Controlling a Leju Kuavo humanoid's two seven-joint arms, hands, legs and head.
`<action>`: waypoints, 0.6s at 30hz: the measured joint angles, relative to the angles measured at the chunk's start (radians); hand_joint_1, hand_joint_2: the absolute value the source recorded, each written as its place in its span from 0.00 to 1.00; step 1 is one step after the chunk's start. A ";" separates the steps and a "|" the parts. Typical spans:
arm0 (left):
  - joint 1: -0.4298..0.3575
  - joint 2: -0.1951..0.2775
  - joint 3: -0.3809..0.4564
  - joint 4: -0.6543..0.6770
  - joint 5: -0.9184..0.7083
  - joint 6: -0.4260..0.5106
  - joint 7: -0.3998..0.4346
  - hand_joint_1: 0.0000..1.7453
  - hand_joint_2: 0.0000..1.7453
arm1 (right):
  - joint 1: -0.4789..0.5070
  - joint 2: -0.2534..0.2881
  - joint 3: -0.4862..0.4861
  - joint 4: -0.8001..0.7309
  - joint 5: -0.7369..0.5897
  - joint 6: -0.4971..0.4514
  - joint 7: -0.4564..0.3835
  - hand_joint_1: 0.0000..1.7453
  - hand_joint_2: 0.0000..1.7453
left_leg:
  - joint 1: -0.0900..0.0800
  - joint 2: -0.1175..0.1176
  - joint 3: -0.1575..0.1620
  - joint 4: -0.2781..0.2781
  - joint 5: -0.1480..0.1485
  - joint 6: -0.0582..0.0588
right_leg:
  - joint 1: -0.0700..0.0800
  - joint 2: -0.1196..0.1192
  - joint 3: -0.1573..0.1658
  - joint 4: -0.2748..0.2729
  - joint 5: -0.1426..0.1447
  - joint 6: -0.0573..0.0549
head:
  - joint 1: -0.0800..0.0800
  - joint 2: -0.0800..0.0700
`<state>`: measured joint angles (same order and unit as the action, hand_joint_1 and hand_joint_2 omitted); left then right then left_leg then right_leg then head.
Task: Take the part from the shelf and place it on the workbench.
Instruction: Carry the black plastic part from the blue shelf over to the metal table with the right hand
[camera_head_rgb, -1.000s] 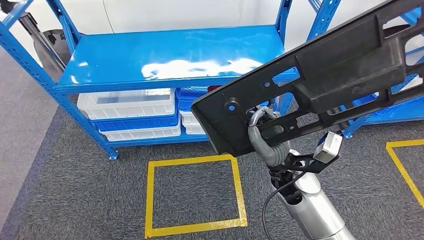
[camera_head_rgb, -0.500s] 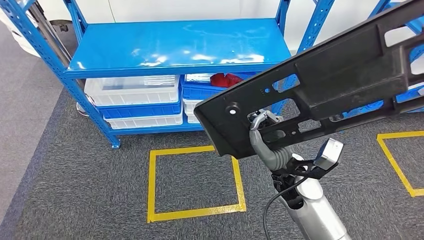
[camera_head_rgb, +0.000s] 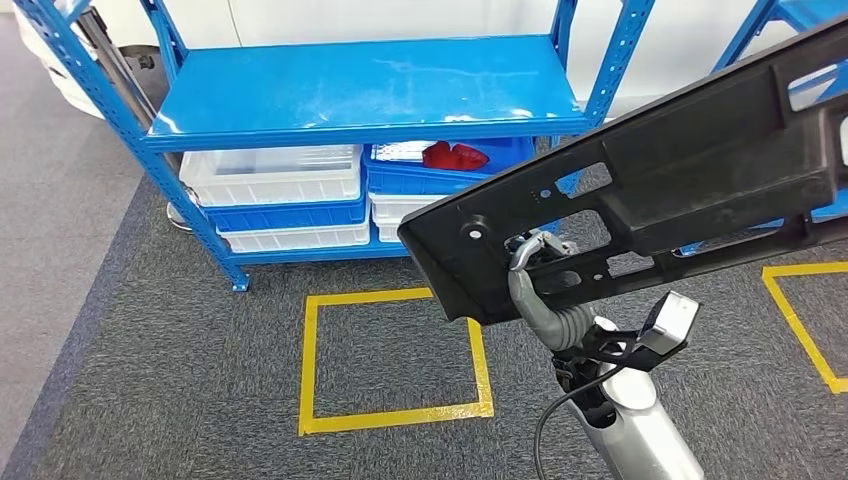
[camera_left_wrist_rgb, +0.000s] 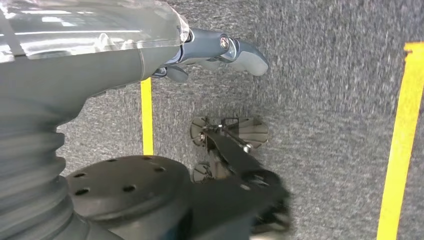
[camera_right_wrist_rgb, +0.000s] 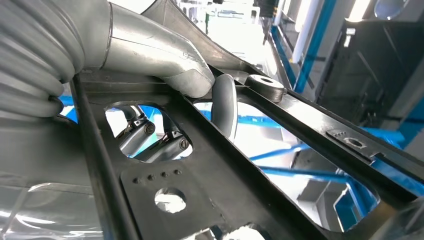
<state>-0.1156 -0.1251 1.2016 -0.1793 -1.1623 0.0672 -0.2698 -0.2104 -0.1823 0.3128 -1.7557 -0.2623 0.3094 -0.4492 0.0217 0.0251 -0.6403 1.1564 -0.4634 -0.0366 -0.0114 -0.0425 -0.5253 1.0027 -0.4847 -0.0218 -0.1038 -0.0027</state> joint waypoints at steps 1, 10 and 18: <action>-0.002 0.000 0.000 0.000 0.000 0.000 0.000 0.00 1.00 | -0.001 0.000 0.000 -0.001 0.003 0.001 0.000 1.00 1.00 | -0.003 0.013 0.037 -0.065 0.018 0.002 | 0.001 -0.007 -0.001 0.002 -0.001 0.005 | 0.000 0.000; -0.004 0.000 0.000 0.000 0.000 0.002 -0.003 0.00 1.00 | 0.006 0.004 -0.002 -0.011 0.036 -0.002 0.006 1.00 1.00 | -0.017 -0.026 0.058 -0.163 0.043 0.063 | -0.002 0.030 -0.092 0.192 -0.115 0.044 | 0.000 0.000; -0.004 -0.001 0.000 0.000 -0.002 0.001 -0.001 0.00 1.00 | 0.039 0.004 -0.015 -0.024 0.049 -0.001 0.006 1.00 1.00 | -0.024 -0.111 0.030 -0.133 0.052 0.049 | -0.003 0.106 -0.027 0.037 -0.005 0.032 | 0.000 0.000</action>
<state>-0.1192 -0.1258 1.2016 -0.1793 -1.1639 0.0679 -0.2707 -0.1713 -0.1781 0.2974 -1.7795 -0.2129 0.3086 -0.4433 -0.0021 -0.0861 -0.6103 1.0230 -0.4114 0.0122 -0.0144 0.0635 -0.5521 1.0400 -0.4894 0.0105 -0.1038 -0.0027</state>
